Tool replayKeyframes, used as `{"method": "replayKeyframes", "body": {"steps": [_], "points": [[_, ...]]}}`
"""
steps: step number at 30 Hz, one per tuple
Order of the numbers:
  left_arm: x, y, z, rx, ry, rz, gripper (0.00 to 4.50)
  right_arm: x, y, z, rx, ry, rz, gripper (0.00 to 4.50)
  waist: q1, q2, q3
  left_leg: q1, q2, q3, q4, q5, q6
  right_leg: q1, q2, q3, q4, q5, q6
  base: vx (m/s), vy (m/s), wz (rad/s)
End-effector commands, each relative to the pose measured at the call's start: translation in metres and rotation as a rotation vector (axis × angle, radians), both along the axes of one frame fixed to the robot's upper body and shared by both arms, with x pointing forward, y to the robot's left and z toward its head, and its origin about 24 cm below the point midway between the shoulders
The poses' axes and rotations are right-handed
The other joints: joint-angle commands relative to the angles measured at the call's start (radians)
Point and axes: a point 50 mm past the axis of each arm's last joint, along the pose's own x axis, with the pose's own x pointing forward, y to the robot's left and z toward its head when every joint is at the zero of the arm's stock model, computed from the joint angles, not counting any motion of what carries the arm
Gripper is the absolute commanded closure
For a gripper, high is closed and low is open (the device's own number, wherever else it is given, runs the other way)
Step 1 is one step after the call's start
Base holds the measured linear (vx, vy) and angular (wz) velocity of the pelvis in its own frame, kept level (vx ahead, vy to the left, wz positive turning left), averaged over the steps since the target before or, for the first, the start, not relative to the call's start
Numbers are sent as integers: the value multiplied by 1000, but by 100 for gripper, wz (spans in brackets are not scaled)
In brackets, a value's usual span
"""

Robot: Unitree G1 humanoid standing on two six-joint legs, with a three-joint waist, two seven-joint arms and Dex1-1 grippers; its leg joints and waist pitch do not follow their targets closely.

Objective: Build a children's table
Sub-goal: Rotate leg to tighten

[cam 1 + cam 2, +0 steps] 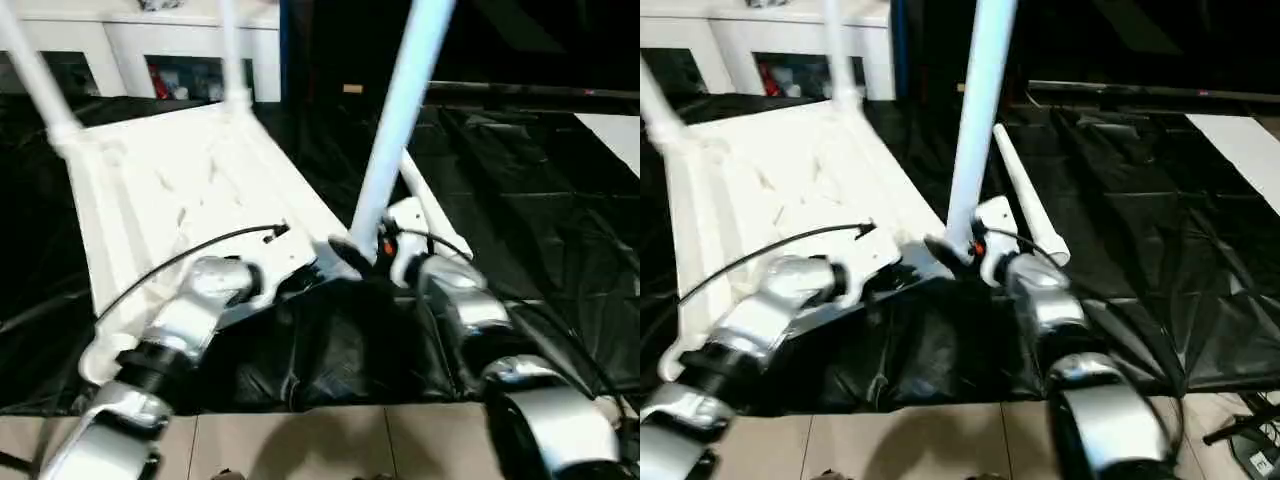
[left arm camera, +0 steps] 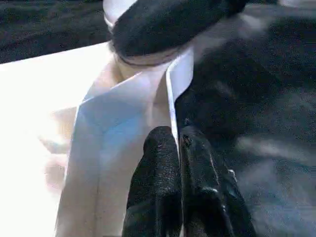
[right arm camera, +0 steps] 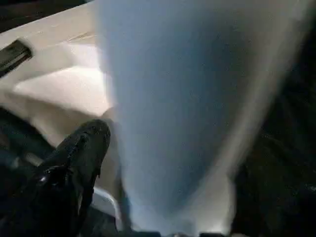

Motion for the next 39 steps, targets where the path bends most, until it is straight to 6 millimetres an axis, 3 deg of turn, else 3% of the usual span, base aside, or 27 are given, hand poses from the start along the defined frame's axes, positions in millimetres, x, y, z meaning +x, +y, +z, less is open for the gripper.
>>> {"method": "replayKeyframes", "body": {"steps": [1,11,24,39], "points": [[-7,-3,-5,27,35,-94,450,-2,-1,5,-14,-5,80,8,-2,12,-64,3,34,-2,-61,-172,71,58,-72,64,-66,-132,-229,0,0,0],[-11,18,-1,116,84,-282,450,-17,-13,4,-176,13,359,8,11,10,-67,3,34,1,-57,-156,63,60,-73,62,-62,-123,-232,0,0,0],[-9,17,0,138,88,-340,450,-18,-10,8,-206,7,401,8,26,12,-70,6,35,0,-57,-148,48,61,-71,62,-56,-93,-231,0,0,0],[-9,18,-3,135,113,-347,450,-28,-4,0,-169,44,434,133,29,12,-70,6,35,0,-56,-146,49,62,-72,62,-56,-91,-230,0,0,0]]}}
